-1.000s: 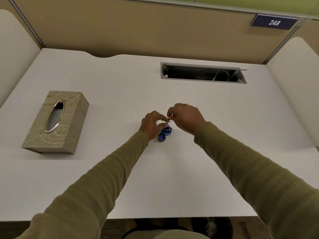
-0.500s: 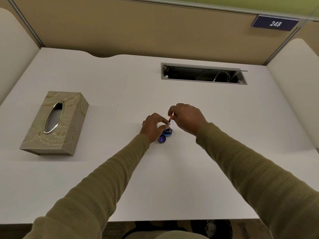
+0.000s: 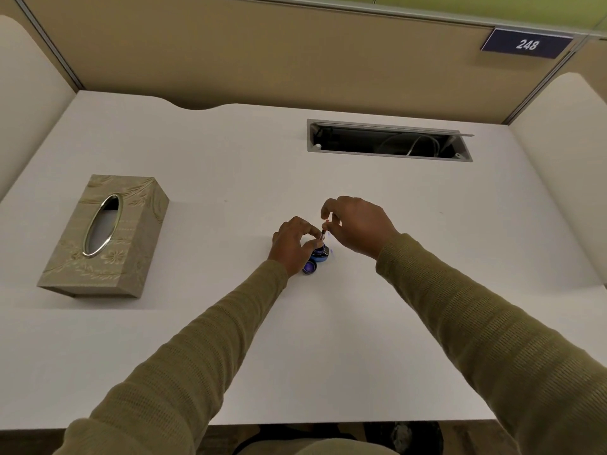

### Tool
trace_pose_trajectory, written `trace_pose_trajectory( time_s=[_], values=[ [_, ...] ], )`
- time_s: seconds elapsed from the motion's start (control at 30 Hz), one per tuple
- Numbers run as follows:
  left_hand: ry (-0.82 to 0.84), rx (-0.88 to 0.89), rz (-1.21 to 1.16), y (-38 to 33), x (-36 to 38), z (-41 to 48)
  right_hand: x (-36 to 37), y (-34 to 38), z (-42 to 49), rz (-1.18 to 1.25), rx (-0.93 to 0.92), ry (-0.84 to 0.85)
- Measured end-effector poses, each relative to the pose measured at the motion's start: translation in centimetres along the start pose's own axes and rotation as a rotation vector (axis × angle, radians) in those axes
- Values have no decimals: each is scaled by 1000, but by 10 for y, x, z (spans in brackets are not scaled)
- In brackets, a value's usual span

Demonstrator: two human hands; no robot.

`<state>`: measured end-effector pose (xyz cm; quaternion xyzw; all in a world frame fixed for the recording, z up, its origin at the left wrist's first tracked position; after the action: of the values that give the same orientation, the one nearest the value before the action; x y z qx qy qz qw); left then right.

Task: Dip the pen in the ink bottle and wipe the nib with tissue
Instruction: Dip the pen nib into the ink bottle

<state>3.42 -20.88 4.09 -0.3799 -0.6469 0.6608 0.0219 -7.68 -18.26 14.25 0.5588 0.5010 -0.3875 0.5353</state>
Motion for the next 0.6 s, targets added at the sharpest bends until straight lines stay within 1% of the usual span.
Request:
trace_pose_trajectory(
  time_s=[0.3, 0.43, 0.6],
  values=[
    [-12, 9, -11, 1, -1, 2, -2, -1, 2, -2, -4, -6],
    [2, -9, -8, 4, 2, 4, 0, 2, 3, -10, -25, 36],
    [-2, 8, -9, 3, 0, 3, 2, -2, 5, -11, 10, 35]
  ],
)
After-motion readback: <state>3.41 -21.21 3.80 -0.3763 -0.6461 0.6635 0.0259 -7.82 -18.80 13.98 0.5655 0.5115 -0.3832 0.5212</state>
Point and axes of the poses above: each hand's wrist, its own z-axis towards the middle knuckle, its own x-axis out of the palm, y = z × x, the point moved 9 cm from there along z, towards the middle knuckle, and after that the axes turned 9 degrees about y, right-handed, at the moved point
